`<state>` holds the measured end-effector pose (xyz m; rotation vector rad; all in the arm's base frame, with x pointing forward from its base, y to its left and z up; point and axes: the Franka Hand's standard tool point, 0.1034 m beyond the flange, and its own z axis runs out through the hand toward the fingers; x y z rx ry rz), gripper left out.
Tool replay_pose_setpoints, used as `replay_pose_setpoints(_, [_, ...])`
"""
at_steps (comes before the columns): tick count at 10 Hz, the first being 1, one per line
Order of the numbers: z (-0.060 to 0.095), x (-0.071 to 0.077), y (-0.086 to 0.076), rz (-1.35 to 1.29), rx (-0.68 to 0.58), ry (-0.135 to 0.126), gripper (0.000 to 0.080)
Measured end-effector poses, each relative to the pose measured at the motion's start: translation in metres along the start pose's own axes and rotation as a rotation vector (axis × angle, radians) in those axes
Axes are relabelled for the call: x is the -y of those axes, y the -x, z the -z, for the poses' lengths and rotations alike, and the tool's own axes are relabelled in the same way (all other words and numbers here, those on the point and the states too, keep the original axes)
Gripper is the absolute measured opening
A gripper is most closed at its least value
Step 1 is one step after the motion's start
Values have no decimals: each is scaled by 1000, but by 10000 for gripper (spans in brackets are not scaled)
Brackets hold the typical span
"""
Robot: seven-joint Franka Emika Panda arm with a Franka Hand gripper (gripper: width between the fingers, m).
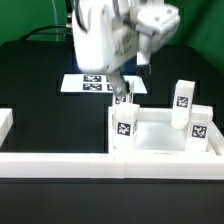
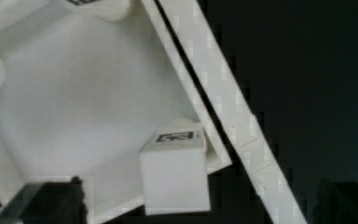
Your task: Assemble square table
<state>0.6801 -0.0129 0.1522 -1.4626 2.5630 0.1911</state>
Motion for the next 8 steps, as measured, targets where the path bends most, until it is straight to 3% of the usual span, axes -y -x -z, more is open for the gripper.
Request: replay_pose_setpoints(8, [-1,0,1,2,-1,2,649])
